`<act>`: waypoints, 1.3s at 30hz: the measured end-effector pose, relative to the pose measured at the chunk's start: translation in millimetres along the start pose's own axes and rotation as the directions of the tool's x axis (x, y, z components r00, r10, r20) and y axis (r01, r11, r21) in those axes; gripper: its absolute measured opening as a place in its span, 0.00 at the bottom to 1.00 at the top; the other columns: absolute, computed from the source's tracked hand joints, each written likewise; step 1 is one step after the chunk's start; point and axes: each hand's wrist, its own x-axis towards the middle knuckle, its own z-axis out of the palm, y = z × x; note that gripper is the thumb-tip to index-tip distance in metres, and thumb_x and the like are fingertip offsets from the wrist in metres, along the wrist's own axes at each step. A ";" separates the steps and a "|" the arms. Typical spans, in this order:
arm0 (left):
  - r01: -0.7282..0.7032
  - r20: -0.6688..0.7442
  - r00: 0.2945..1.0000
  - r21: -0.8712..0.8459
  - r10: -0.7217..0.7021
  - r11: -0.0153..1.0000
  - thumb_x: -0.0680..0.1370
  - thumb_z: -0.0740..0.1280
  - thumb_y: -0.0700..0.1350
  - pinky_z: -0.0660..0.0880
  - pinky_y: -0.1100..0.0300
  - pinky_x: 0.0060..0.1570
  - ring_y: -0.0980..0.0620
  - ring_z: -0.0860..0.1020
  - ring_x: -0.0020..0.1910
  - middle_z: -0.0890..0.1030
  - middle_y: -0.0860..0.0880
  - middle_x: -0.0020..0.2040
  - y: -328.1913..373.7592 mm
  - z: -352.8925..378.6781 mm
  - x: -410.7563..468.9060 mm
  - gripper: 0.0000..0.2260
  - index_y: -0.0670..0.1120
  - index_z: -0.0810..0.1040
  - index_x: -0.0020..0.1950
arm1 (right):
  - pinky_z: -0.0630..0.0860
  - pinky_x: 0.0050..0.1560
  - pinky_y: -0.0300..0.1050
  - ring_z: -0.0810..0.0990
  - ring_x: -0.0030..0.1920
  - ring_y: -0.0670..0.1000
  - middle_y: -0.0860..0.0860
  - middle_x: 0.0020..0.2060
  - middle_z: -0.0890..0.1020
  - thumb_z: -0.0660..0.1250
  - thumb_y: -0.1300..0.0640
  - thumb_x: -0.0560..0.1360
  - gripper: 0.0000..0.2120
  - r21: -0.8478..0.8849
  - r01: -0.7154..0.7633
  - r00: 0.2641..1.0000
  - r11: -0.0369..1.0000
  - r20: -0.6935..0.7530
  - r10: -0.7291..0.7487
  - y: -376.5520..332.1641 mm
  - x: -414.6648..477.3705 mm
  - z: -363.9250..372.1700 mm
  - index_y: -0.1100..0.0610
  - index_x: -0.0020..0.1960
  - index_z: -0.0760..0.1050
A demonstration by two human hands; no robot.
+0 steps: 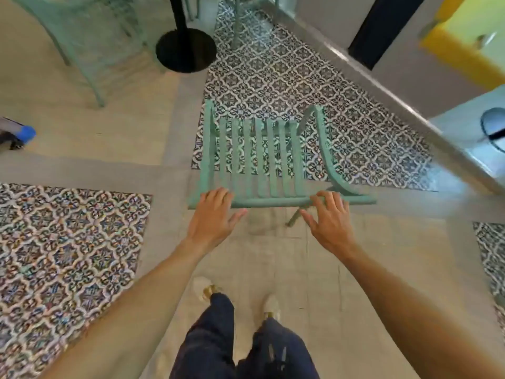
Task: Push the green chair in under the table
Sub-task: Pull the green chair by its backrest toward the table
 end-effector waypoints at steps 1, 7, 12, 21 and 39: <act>0.014 -0.013 1.000 -0.001 -0.014 1.000 0.84 0.51 0.65 0.67 0.49 0.52 0.42 0.75 0.51 0.78 0.45 0.53 3.8 9.3 2.6 0.29 0.41 0.78 0.58 | 0.70 0.56 0.56 0.76 0.57 0.62 0.56 0.57 0.78 0.59 0.37 0.83 0.25 -0.010 0.001 1.000 1.000 -0.013 -0.001 11.6 -0.5 5.6 0.58 0.60 0.78; 0.079 -0.097 0.993 0.146 -0.066 0.986 0.84 0.55 0.62 0.65 0.46 0.49 0.41 0.71 0.48 0.74 0.44 0.49 12.5 50.7 0.5 0.23 0.42 0.74 0.53 | 0.71 0.60 0.58 0.74 0.54 0.60 0.56 0.54 0.75 0.57 0.36 0.84 0.25 -0.027 0.036 0.997 0.999 -0.070 -0.038 45.2 -2.3 40.3 0.56 0.61 0.77; 0.166 -0.231 0.964 0.133 -0.132 0.977 0.83 0.60 0.61 0.63 0.44 0.52 0.41 0.68 0.48 0.72 0.43 0.49 20.0 67.4 -1.7 0.22 0.41 0.72 0.54 | 0.71 0.62 0.58 0.72 0.55 0.58 0.55 0.54 0.75 0.59 0.35 0.84 0.23 0.045 -0.024 0.973 0.999 -0.230 0.034 44.3 -6.0 60.3 0.56 0.60 0.76; 0.179 -0.358 0.921 0.028 -0.157 0.984 0.82 0.59 0.64 0.62 0.45 0.51 0.43 0.67 0.47 0.75 0.41 0.49 18.7 77.5 4.3 0.25 0.41 0.71 0.55 | 0.66 0.56 0.54 0.70 0.49 0.57 0.56 0.48 0.76 0.59 0.29 0.81 0.28 0.032 0.033 0.932 0.999 -0.362 -0.019 56.7 11.9 88.5 0.55 0.53 0.73; 0.177 -0.474 0.870 0.043 -0.136 0.983 0.81 0.58 0.64 0.63 0.46 0.53 0.43 0.67 0.47 0.75 0.40 0.48 28.6 93.1 14.0 0.26 0.40 0.72 0.54 | 0.67 0.52 0.54 0.68 0.48 0.56 0.57 0.46 0.75 0.55 0.30 0.81 0.29 -0.002 0.080 0.890 0.997 -0.450 -0.073 69.4 18.7 96.5 0.57 0.52 0.70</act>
